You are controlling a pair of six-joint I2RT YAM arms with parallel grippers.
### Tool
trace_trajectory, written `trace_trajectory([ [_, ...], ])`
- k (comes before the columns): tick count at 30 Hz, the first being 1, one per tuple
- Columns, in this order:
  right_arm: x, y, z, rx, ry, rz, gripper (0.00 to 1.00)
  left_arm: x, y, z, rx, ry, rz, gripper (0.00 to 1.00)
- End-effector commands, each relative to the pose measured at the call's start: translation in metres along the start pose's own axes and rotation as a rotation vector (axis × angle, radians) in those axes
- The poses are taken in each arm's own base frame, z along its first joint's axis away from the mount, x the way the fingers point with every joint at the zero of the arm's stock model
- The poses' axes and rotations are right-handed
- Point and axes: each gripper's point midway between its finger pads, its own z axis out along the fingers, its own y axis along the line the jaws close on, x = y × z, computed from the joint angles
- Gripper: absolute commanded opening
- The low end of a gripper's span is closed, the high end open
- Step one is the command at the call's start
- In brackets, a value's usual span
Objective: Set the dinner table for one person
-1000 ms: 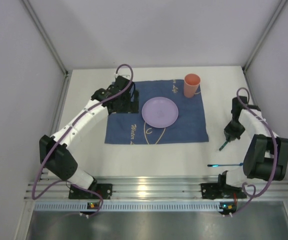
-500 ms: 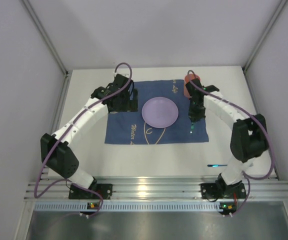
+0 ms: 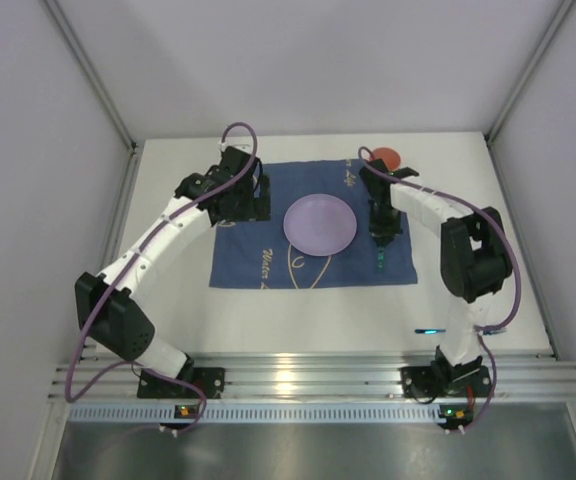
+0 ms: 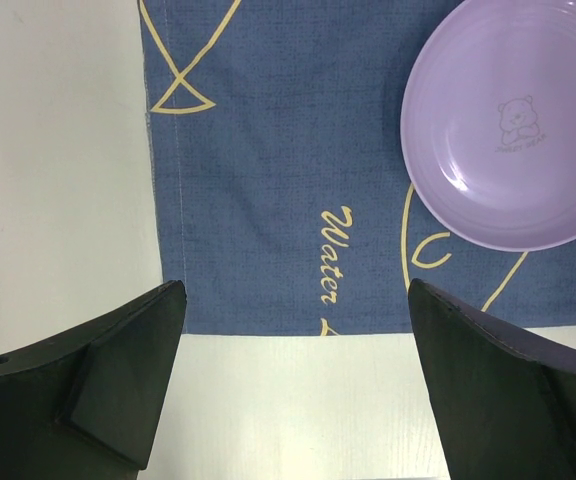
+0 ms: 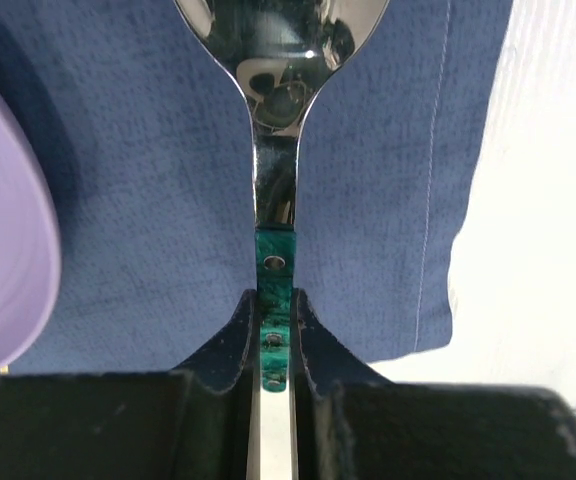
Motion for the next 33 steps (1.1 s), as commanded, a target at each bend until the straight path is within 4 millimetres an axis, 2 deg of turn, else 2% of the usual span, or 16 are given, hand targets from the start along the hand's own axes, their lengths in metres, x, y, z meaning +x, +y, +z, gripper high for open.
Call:
trace_trajectory([
  [1, -0.014, 0.01, -0.005, 0.002, -0.046, -0.049, 0.05, -0.011, 0.006, -0.014, -0.005, -0.049, -0.02, 0.98],
  [2, -0.012, 0.011, -0.003, 0.005, -0.042, -0.06, 0.14, -0.011, 0.005, -0.014, -0.005, -0.048, -0.021, 0.98],
  [3, -0.008, 0.009, -0.001, 0.015, -0.034, -0.067, 0.39, -0.012, 0.005, -0.013, -0.004, -0.049, -0.026, 0.98],
  [5, -0.002, 0.005, -0.002, 0.026, -0.031, -0.073, 0.53, -0.011, 0.004, -0.012, 0.0, -0.042, -0.026, 0.98],
  [10, 0.011, -0.008, -0.025, 0.017, -0.064, -0.03, 0.71, -0.007, 0.002, -0.009, 0.006, -0.028, -0.026, 0.98],
  [14, 0.029, -0.044, -0.049, -0.033, -0.065, 0.16, 0.99, -0.002, -0.002, -0.004, 0.025, -0.006, -0.017, 0.98],
  [15, 0.034, -0.056, -0.05, -0.042, -0.047, 0.218, 1.0, -0.001, -0.003, -0.002, 0.032, -0.003, -0.016, 0.98],
  [16, 0.037, -0.079, -0.048, -0.065, -0.016, 0.337, 1.0, 0.001, -0.005, 0.0, 0.038, 0.003, -0.014, 0.98],
  [18, 0.064, -0.109, -0.047, -0.077, 0.03, 0.533, 1.0, 0.005, -0.009, 0.002, 0.062, 0.019, -0.008, 0.98],
  [19, 0.071, -0.138, -0.043, -0.087, 0.055, 0.702, 1.0, 0.006, -0.012, 0.005, 0.071, 0.025, -0.006, 0.98],
  [20, 0.094, -0.143, -0.04, -0.112, 0.088, 0.803, 1.0, 0.008, -0.014, 0.006, 0.084, 0.035, 0.001, 0.98],
  [21, 0.102, -0.158, -0.038, -0.139, 0.102, 0.929, 1.0, 0.008, -0.016, 0.008, 0.09, 0.04, 0.002, 0.98],
  [22, 0.117, -0.159, -0.035, -0.147, 0.112, 0.986, 1.0, 0.009, -0.017, 0.01, 0.094, 0.043, 0.01, 0.98],
  [26, 0.139, -0.161, -0.033, -0.13, 0.149, 1.077, 1.0, 0.011, -0.023, 0.015, 0.117, 0.06, 0.027, 0.97],
  [29, 0.153, -0.157, -0.036, -0.13, 0.171, 1.147, 1.0, 0.01, -0.028, 0.016, 0.14, 0.069, 0.04, 0.97],
  [33, 0.169, -0.168, -0.039, -0.055, 0.178, 1.167, 1.0, 0.01, -0.031, 0.019, 0.152, 0.071, 0.061, 0.97],
])
